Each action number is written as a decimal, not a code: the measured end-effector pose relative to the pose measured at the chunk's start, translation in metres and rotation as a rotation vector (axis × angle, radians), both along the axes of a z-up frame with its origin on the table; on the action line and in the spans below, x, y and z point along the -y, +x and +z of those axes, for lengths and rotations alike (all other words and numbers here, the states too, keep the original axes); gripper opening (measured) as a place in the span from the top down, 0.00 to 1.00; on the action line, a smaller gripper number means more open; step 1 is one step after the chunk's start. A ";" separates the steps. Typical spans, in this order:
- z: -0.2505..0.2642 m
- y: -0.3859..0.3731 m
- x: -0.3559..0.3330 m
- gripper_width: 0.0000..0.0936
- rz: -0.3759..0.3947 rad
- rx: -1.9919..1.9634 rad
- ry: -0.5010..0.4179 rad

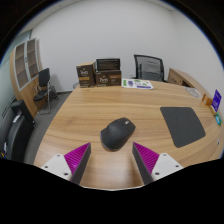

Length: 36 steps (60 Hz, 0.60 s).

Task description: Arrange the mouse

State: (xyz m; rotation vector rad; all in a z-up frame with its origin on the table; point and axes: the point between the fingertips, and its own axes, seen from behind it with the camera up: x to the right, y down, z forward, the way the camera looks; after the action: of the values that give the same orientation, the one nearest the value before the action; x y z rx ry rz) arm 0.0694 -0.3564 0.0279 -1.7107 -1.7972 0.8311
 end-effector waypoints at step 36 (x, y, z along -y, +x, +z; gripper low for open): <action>-0.029 -0.070 0.001 0.07 0.019 0.041 0.015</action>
State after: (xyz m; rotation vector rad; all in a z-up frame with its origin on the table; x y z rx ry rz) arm -0.0008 -0.3570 -0.0010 -1.7153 -1.8444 0.7938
